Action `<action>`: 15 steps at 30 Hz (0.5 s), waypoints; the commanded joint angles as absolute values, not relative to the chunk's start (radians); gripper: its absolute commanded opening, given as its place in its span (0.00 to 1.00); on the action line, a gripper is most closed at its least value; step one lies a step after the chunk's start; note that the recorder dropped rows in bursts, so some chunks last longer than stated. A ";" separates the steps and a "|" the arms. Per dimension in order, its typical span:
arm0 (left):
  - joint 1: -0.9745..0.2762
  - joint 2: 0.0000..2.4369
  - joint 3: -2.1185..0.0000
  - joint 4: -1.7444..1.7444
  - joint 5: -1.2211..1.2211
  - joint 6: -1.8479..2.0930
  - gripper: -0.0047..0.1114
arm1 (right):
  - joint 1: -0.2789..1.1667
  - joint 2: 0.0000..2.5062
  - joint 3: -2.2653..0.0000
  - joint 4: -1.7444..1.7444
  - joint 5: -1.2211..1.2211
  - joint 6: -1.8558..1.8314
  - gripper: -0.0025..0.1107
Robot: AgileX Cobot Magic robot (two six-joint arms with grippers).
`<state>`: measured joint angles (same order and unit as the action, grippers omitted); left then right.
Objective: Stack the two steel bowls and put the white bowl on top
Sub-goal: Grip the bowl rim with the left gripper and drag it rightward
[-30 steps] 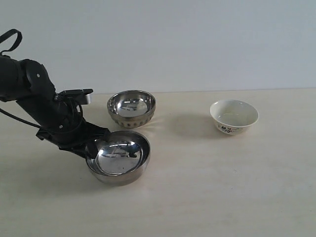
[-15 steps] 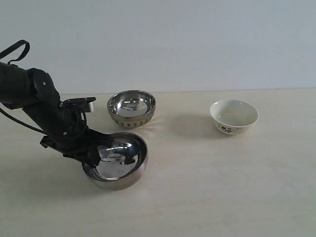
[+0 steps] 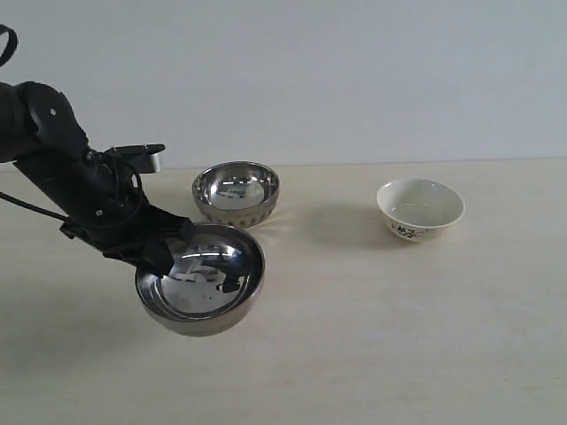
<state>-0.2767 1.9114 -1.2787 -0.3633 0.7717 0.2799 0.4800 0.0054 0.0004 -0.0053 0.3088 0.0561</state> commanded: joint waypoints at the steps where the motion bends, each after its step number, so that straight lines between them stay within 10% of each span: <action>1: -0.280 1.859 -1.281 -0.366 0.864 0.292 0.07 | 0.474 0.000 0.000 -0.011 0.304 0.053 0.02; 15: -0.348 1.824 -1.281 -0.557 0.945 0.394 0.07 | 0.474 0.000 0.000 -0.011 0.304 0.053 0.02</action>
